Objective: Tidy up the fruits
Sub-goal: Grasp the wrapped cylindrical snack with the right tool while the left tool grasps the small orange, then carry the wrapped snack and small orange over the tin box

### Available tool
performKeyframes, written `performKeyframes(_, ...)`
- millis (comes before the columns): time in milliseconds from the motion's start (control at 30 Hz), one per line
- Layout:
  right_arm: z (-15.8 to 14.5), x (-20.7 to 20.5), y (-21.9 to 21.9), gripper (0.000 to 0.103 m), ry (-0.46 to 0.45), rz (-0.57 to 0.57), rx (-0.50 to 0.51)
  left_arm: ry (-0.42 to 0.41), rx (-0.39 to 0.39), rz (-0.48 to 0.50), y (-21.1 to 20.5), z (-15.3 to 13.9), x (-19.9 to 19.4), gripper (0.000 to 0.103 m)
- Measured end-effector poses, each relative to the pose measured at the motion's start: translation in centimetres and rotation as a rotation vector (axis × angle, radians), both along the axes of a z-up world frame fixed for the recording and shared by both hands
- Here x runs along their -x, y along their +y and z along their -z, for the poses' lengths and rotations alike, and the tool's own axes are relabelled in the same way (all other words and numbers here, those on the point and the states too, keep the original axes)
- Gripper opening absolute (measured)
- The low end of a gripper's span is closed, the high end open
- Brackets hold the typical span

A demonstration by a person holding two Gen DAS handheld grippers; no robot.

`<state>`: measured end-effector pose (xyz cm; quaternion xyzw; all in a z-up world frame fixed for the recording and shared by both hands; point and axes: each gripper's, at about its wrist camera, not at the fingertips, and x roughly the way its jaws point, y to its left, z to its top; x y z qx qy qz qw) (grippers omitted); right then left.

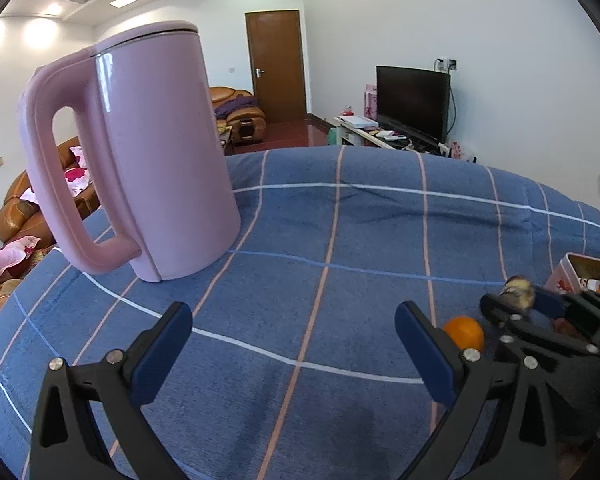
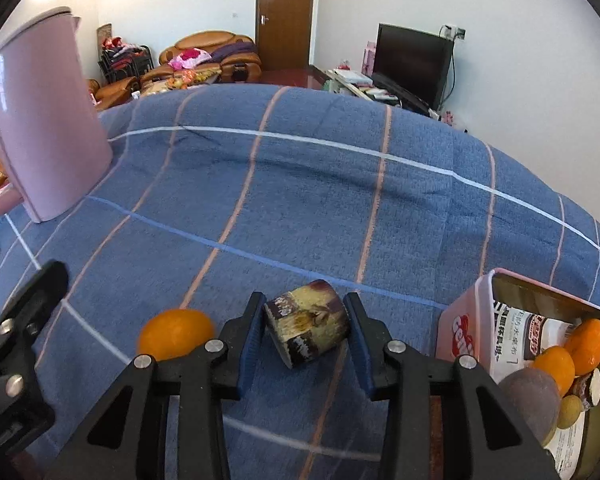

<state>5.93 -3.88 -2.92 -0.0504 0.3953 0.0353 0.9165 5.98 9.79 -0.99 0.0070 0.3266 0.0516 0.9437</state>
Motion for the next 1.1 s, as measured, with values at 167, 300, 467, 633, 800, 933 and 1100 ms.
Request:
performKeyframes(167, -3.0, 6.2, -0.9, 0.041, -0.271, 0.051, -0.037, -0.028, 0.02, 0.064, -0.6, -0.3, 0.4, 0.103)
performKeyframes(300, -4.3, 10.8, -2.2, 0.041, -0.41, 0.146, -0.068, -0.022, 0.059, 0.151, -1.7, -0.3, 0.6, 0.103)
performKeyframes(467, -4.7, 11.8, -3.1, 0.041, -0.432, 0.203, -0.091, 0.007, 0.072, 0.22, -3.9, -0.2, 0.3, 0.1)
performKeyframes(633, -4.7, 11.9, -3.9, 0.042, -0.421, 0.221, -0.114, 0.114, -0.002, 0.25, -7.6, 1.0, -1.5, 0.078)
performKeyframes(800, -4.5, 11.4, -3.8, 0.042, -0.408, 0.21, -0.111, 0.243, 0.062, 0.222, -7.8, 2.7, -3.7, 0.064)
performKeyframes(933, -4.5, 11.2, -3.5, 0.042, -0.391, 0.198, -0.106, 0.245, 0.058, 0.226, -8.0, 2.6, -3.6, 0.063)
performKeyframes(1100, -4.4, 11.1, -3.4, 0.042, -0.389, 0.196, -0.099, 0.232, 0.075, 0.28, -8.4, 2.1, -3.2, 0.039)
